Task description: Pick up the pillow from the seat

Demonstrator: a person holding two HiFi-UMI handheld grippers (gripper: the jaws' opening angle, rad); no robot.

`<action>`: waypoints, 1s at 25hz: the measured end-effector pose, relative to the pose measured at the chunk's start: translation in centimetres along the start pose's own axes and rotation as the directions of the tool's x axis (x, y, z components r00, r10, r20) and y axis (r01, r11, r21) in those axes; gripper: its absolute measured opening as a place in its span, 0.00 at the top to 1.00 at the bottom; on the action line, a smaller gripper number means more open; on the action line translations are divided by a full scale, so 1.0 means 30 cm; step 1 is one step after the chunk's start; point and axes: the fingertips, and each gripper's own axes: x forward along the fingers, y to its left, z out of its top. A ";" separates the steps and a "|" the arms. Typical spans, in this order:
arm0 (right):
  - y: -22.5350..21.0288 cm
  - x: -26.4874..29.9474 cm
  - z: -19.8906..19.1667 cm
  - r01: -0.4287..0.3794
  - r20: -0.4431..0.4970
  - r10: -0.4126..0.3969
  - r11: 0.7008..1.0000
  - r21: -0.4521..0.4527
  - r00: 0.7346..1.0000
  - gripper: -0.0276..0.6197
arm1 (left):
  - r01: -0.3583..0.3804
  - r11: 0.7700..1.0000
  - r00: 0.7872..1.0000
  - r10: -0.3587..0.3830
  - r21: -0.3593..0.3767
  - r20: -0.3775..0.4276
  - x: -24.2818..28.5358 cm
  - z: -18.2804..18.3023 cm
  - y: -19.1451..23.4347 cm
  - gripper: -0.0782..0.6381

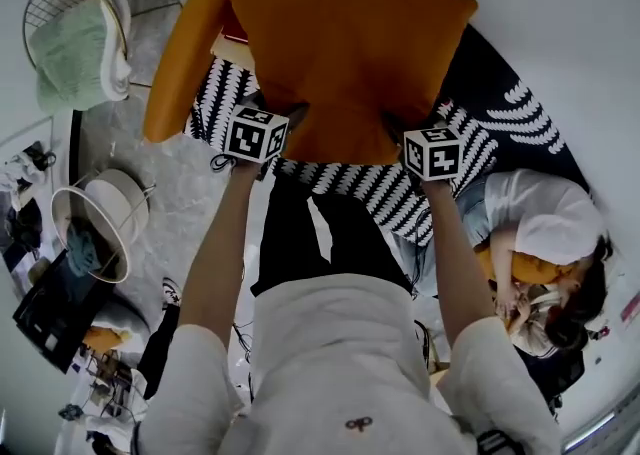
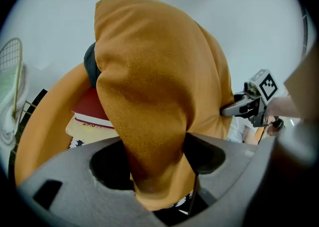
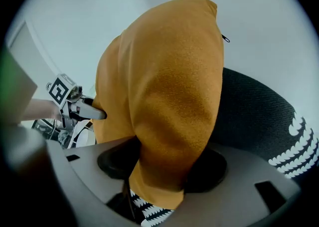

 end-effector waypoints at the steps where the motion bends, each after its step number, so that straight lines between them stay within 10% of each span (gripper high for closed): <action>1: 0.013 -0.031 -0.002 0.001 0.012 -0.001 1.000 -0.003 1.000 0.54 | -0.004 1.000 1.000 0.004 0.004 0.005 -0.029 0.001 -0.019 0.45; 25: 0.311 -0.605 -0.135 -0.046 0.213 0.045 0.999 -0.001 0.976 0.55 | -0.081 0.995 0.991 0.075 0.055 0.114 -0.616 -0.100 -0.405 0.46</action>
